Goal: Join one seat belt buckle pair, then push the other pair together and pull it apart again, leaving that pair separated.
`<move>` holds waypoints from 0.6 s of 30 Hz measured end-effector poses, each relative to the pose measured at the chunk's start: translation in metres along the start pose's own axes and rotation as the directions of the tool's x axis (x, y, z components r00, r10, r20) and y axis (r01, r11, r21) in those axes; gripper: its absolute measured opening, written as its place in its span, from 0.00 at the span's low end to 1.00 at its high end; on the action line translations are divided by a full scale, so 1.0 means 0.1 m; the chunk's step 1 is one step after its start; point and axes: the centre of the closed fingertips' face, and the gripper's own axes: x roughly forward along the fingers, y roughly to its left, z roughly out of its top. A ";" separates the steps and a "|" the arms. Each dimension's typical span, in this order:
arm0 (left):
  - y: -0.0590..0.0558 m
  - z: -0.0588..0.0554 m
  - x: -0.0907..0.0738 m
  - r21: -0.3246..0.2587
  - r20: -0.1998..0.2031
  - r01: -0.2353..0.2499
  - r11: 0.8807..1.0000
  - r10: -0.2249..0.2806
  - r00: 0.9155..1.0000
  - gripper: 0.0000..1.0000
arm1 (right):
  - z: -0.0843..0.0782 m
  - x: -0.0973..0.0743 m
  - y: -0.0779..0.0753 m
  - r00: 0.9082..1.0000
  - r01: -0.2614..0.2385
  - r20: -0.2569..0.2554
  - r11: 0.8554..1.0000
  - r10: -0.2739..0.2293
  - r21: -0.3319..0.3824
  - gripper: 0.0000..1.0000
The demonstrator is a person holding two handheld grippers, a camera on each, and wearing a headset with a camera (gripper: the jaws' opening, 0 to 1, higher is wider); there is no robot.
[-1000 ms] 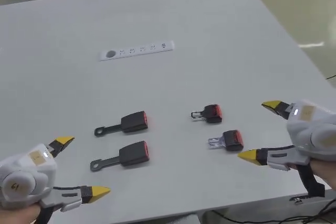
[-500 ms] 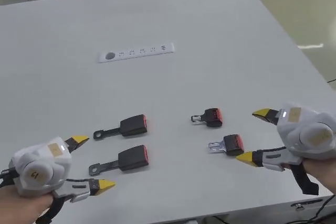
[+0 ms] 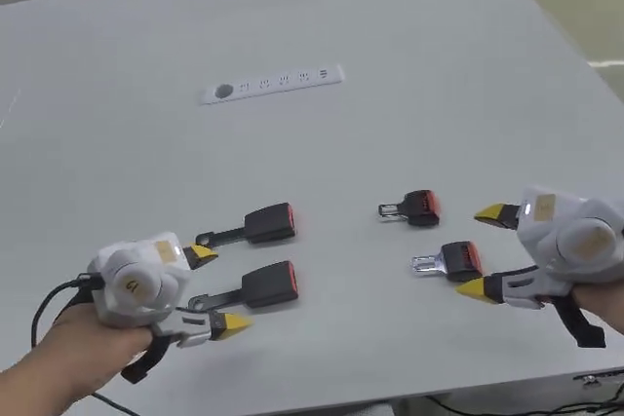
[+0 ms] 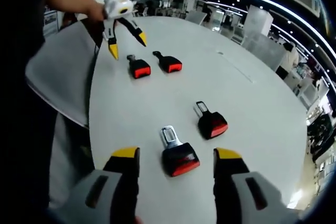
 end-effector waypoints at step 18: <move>-0.01 -0.04 0.44 0.060 -0.104 0.127 0.990 -0.120 0.987 0.49 | -0.29 0.28 -0.01 0.981 -0.154 -0.133 0.984 0.141 -0.091 0.39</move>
